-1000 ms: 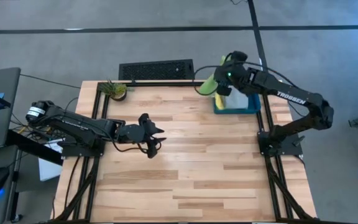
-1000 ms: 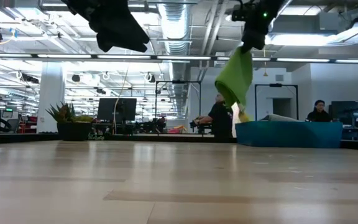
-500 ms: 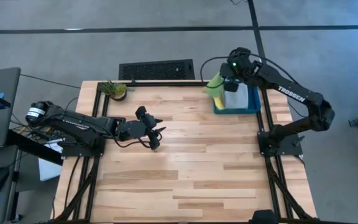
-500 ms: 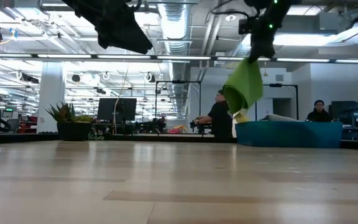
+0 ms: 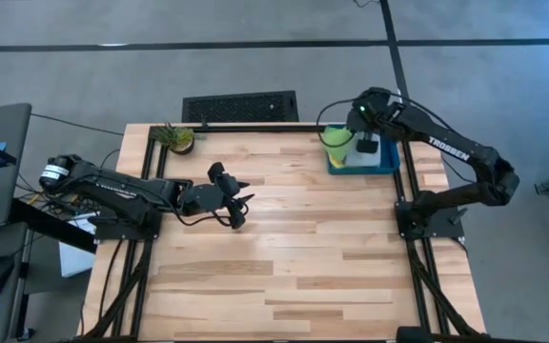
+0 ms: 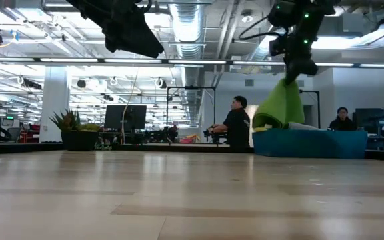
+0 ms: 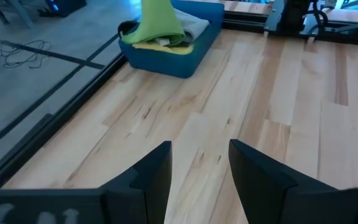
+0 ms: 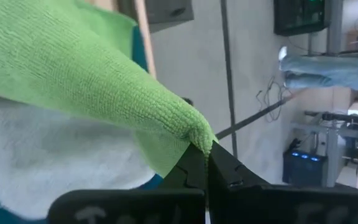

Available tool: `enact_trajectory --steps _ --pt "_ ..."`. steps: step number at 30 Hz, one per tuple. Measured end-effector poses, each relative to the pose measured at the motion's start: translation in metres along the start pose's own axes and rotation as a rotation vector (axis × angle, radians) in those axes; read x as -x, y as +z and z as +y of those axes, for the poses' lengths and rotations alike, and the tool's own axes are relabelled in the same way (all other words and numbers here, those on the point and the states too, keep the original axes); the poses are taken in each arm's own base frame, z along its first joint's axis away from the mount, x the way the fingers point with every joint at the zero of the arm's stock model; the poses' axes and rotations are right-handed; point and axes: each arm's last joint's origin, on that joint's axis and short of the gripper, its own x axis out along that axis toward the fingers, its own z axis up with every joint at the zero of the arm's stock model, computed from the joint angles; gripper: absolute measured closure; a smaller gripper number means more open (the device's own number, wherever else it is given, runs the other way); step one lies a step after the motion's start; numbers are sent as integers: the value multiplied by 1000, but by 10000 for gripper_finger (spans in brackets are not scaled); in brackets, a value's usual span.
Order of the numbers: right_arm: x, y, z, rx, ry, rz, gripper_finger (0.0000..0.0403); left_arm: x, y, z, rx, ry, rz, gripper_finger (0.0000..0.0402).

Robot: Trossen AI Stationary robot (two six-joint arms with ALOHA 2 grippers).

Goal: Fold microfiber towels
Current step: Stack the green microfiber cloth on top of the gray microfiber cloth in the blue bin

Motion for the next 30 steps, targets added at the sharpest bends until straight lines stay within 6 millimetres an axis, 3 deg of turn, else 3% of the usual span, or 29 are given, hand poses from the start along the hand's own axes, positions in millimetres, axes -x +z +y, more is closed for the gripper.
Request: enact_trajectory --steps 11,22,30 --pt "10 -31 23 19 61 67 392 -1 0 2 -7 11 0 248" --pt "-14 -43 56 80 185 161 390 -3 1 6 1 23 2 248" --pt "-17 -46 61 88 200 179 376 -3 1 6 1 22 2 248"
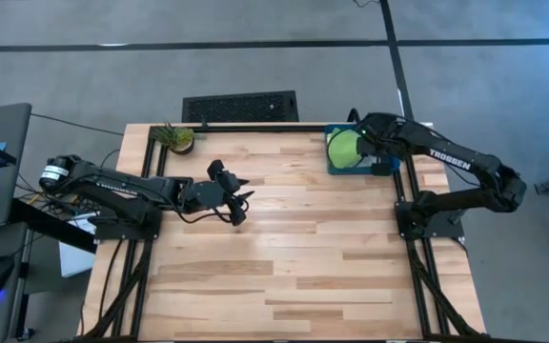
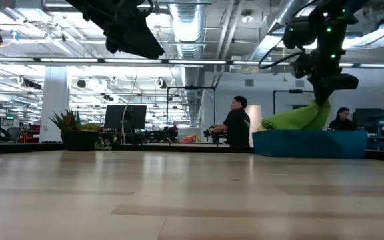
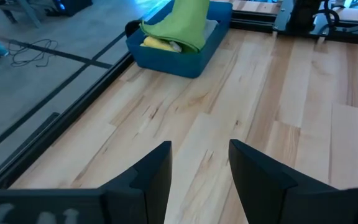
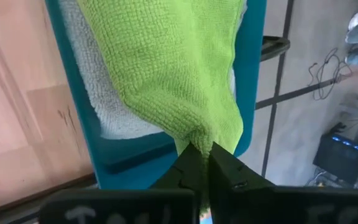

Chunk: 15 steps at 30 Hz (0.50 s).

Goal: Fold microfiber towels
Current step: Stack the green microfiber cloth on top of the gray microfiber cloth in the blue bin

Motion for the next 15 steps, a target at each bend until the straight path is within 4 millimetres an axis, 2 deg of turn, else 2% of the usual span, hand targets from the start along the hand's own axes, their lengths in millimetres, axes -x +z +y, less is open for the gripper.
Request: enact_trajectory --steps 7,15 --pt "0 0 -1 -13 -14 4 326 0 0 0 0 0 0 248" --pt "1 -4 -5 -59 -169 137 220 0 -1 0 -3 1 5 248"
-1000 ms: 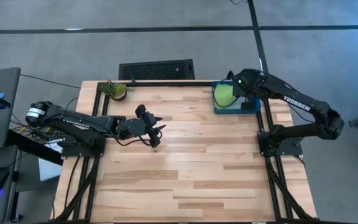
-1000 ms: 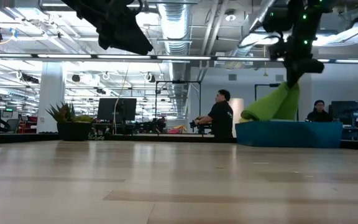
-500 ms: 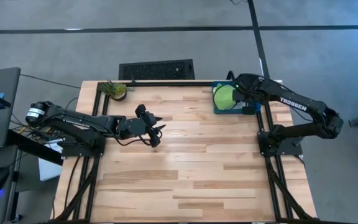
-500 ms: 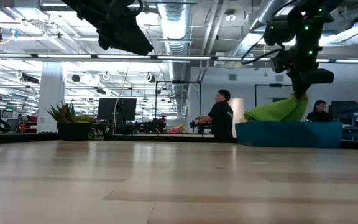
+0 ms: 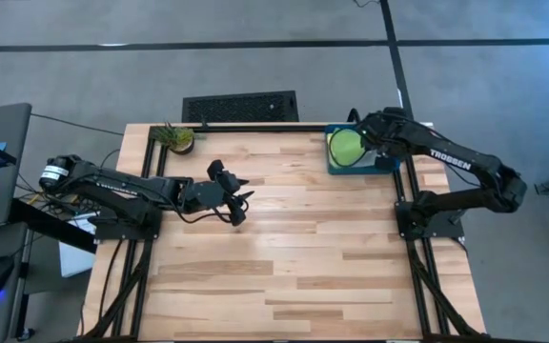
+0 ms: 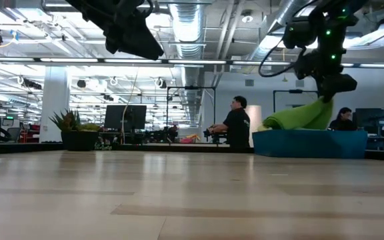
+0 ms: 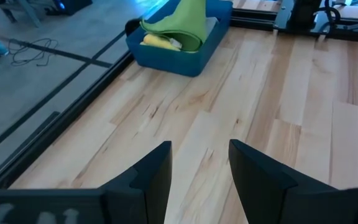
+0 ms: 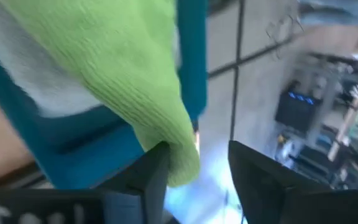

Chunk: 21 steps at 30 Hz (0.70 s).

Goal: Fold microfiber towels
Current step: Stack the green microfiber cloth on top of the gray microfiber cloth in the blue bin, then return to Home Position

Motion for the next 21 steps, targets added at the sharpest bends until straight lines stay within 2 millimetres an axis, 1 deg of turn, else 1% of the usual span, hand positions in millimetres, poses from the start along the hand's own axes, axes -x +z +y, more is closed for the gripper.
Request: enact_trajectory --steps 2,5,11,16,19,21 --pt "1 -2 0 -25 -13 23 199 0 0 0 -2 0 3 248" --pt "4 -6 3 -56 14 23 178 0 -1 0 -3 1 5 248" --pt "21 -14 16 -72 96 -27 164 0 -1 0 -2 -15 9 248" --pt "42 -25 24 -116 100 -99 163 0 -1 -1 -2 -24 11 248" --pt "62 -31 26 -149 107 -149 163 1 1 -1 -2 -24 12 251" --pt "76 -35 25 -195 114 -186 163 2 7 -1 1 -26 4 261"
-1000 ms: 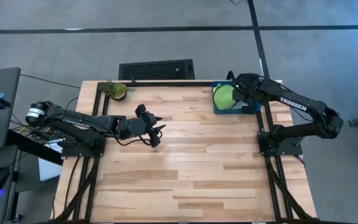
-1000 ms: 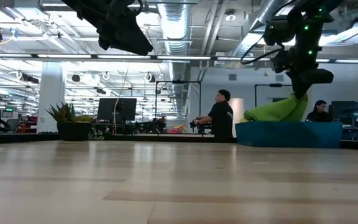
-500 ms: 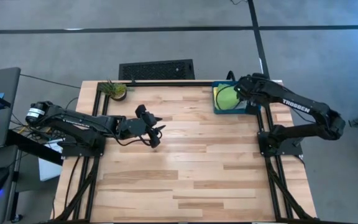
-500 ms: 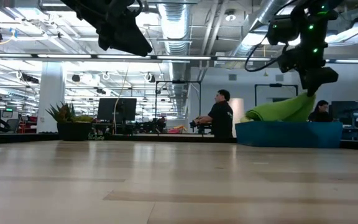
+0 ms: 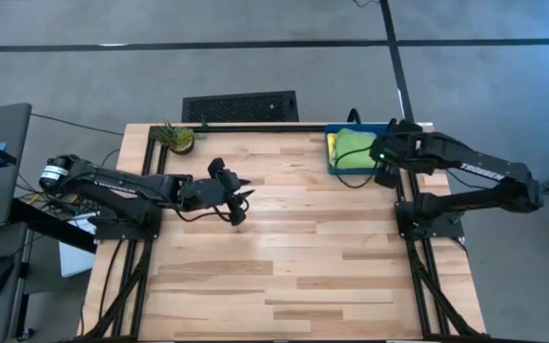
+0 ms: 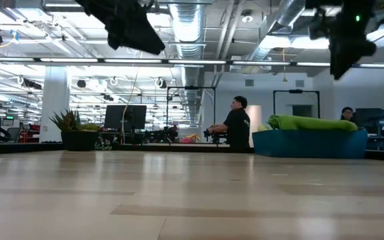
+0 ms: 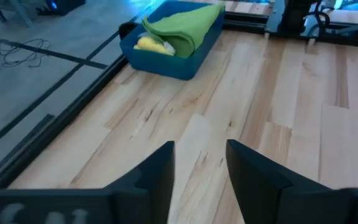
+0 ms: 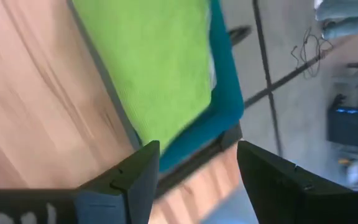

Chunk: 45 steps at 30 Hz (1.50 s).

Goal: Fold microfiber towels
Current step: Return to Home Position

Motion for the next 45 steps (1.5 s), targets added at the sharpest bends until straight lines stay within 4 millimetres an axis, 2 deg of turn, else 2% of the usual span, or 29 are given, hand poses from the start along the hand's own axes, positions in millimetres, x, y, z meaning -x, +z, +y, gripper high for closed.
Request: enact_trajectory --steps 3,5,8,11,12,16,19,22,28,32,43,45 --pt "22 5 0 -128 43 -96 173 6 12 1 -24 6 28 294" --pt "36 10 1 -189 114 -179 195 12 17 3 -53 18 81 329" --pt "58 14 3 -216 192 -353 265 22 22 8 -70 35 154 386" --pt "75 8 4 -226 255 -514 360 36 20 15 -48 6 187 393" --pt "80 4 3 -235 281 -561 380 42 19 18 -32 -8 184 395" --pt "97 -18 -1 -326 391 -712 382 70 11 34 23 -55 124 400" --pt "102 -34 -1 -397 474 -834 392 90 1 48 93 -82 36 401" --pt "101 -46 3 -423 563 -972 395 102 -9 57 149 -146 -84 401" --pt "82 -61 21 -431 676 -1164 397 104 -43 64 183 -248 -213 401" --pt "65 -70 31 -462 713 -1240 397 104 -64 69 201 -260 -267 401" --pt "17 -98 49 -608 722 -1380 397 114 -102 84 247 -278 -408 401" --pt "12 -96 53 -594 706 -1350 397 115 -109 87 255 -276 -433 401"
